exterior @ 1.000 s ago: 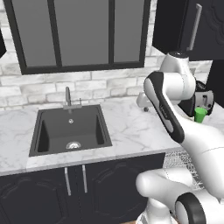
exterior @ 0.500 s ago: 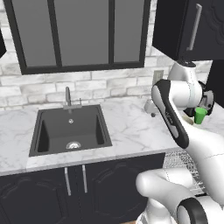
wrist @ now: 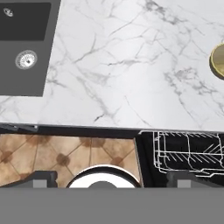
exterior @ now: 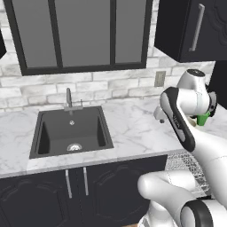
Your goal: Pick up the cup and bowl from the counter, place them in the dishwasher, and close the dishwasher door.
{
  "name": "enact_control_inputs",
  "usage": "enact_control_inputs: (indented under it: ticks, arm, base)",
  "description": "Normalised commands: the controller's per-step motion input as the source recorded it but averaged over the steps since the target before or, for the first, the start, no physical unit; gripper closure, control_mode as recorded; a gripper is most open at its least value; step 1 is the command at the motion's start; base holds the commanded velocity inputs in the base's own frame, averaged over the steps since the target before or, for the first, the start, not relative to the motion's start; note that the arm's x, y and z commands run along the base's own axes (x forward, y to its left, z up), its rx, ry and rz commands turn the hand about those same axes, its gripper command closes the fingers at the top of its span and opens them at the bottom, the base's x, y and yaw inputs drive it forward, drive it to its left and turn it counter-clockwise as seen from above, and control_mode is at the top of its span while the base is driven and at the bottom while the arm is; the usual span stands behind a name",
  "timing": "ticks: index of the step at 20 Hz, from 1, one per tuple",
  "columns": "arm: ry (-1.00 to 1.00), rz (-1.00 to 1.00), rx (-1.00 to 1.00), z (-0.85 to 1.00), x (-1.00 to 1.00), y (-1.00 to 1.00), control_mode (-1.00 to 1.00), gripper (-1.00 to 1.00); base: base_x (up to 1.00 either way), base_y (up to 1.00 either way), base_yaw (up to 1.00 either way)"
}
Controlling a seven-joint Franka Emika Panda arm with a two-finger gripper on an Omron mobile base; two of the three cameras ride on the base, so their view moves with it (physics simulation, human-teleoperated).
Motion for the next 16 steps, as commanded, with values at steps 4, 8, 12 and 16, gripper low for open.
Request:
enact_control_inputs:
  ticks: [4,8,12,16]
  arm:
    - [0.00,0.00,-0.01,-0.27,0.14,-0.30,-1.00,-1.00]
    - [0.00,0.00,-0.03,-0.21,0.17,-0.31,-1.00,-1.00]
    - [0.00,0.00,-0.06,-0.16,0.16,-0.34,-1.00,-1.00]
    - [0.00,0.00,-0.09,-0.14,0.18,-0.29,-1.00,-1.00]
  base:
    - [0.00,0.00,0.00]
    - [0.00,0.00,0.00]
    - [0.00,0.00,0.00]
    - [0.00,0.00,0.00]
